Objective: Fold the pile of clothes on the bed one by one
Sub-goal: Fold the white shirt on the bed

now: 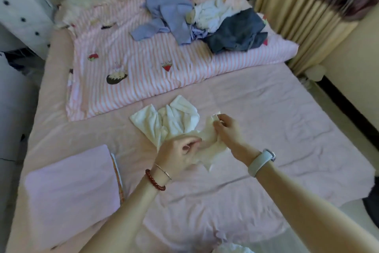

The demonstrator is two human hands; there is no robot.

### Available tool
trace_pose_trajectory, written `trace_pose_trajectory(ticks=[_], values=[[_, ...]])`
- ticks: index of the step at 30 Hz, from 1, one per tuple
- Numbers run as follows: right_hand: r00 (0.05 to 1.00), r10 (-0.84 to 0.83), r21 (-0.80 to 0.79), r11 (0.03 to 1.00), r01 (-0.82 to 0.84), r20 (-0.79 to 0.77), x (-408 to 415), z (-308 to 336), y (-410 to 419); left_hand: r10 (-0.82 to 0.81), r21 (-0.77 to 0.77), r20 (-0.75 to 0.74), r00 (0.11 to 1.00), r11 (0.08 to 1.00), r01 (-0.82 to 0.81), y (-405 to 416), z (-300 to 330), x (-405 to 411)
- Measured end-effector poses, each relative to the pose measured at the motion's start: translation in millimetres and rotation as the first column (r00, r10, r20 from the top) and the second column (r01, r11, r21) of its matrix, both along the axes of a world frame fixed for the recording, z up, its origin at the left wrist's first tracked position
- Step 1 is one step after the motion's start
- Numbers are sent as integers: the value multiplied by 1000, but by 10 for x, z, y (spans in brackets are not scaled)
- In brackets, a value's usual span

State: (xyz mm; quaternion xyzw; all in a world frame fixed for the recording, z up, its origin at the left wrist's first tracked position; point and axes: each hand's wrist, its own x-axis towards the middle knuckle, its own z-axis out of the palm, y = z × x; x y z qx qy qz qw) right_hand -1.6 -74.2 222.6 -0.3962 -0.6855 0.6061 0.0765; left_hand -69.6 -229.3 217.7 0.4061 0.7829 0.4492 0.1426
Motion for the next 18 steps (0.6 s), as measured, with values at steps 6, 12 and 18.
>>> trace_pose_trajectory(ticks=[6,12,18], values=[[867,498,496,747,-441,20,48,1330,113,-48,82,-170,984,995,62,39,1204,-602],[832,547,737,524,-428,94,395,2575,126,-329,12,-257,909,939,343,304,2222,-472],[857,514,817,505,-280,-24,1001,3318,200,-486,31,-150,861,868,496,473,2783,122]])
